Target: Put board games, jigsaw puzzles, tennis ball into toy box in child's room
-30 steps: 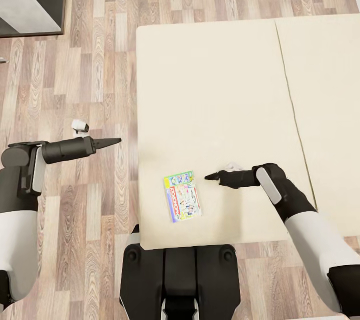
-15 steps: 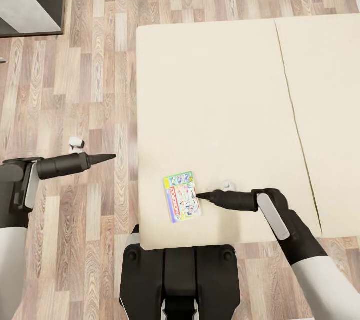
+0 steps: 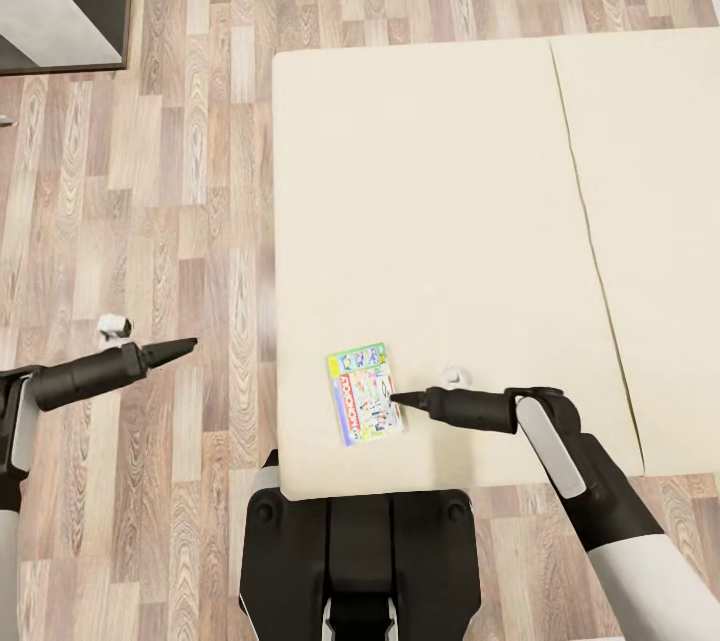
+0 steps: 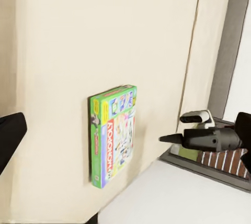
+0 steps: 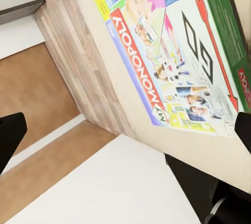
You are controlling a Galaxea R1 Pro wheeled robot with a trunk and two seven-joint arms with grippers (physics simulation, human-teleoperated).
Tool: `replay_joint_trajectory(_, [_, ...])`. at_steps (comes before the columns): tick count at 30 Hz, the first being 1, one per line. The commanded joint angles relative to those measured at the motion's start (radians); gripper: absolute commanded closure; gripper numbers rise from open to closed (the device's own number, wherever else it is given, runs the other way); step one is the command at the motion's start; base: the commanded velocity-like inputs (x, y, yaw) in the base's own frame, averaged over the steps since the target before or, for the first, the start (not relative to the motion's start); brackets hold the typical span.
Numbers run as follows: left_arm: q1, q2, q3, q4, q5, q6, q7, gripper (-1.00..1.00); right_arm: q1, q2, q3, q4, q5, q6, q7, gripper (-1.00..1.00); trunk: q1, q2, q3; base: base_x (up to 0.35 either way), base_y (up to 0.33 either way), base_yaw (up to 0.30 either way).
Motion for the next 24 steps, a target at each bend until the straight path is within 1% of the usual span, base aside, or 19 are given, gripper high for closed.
replay_joint_trajectory(1, [0.020, 0.000, 0.015, 0.000, 0.001, 0.003, -0.002, -1.00, 0.000, 0.000, -0.001, -0.001, 0.012, -0.001, 0.008, -1.00, 0.001, -0.002, -0.001, 0.000, 0.000, 0.000])
replay_joint_trajectory(4, [0.054, -0.001, 0.041, 0.000, 0.004, -0.033, -0.003, -1.00, 0.000, 0.000, -0.003, -0.001, 0.016, -0.005, -0.007, -1.00, 0.001, -0.002, -0.001, 0.000, 0.000, 0.000])
replay_joint_trajectory(9, [0.071, 0.000, 0.054, 0.000, 0.005, -0.061, -0.002, -1.00, 0.000, 0.000, -0.014, -0.001, 0.017, -0.008, -0.051, -1.00, 0.001, -0.002, -0.001, 0.000, 0.000, 0.000])
replay_joint_trajectory(13, [0.074, 0.000, 0.056, 0.001, 0.002, -0.067, 0.000, -1.00, 0.003, 0.000, -0.042, 0.002, 0.018, -0.033, -0.065, -1.00, 0.001, -0.002, -0.001, 0.000, 0.000, 0.000])
replay_joint_trajectory(15, [0.075, 0.001, 0.057, 0.001, 0.001, -0.068, -0.001, -1.00, 0.004, -0.005, -0.056, 0.001, 0.017, -0.051, -0.073, -1.00, 0.001, -0.002, -0.001, 0.000, 0.000, 0.000])
replay_joint_trajectory(19, [0.077, 0.001, 0.057, 0.001, 0.000, -0.069, -0.002, -1.00, 0.009, -0.011, -0.092, 0.002, 0.017, -0.064, -0.079, -1.00, 0.001, -0.002, -0.001, 0.000, 0.000, 0.000])
replay_joint_trajectory(24, [0.078, -0.001, 0.056, 0.001, 0.000, -0.069, 0.001, -1.00, 0.022, -0.011, -0.124, 0.001, 0.018, -0.069, -0.082, -1.00, 0.001, -0.002, -0.001, 0.000, 0.000, 0.000])
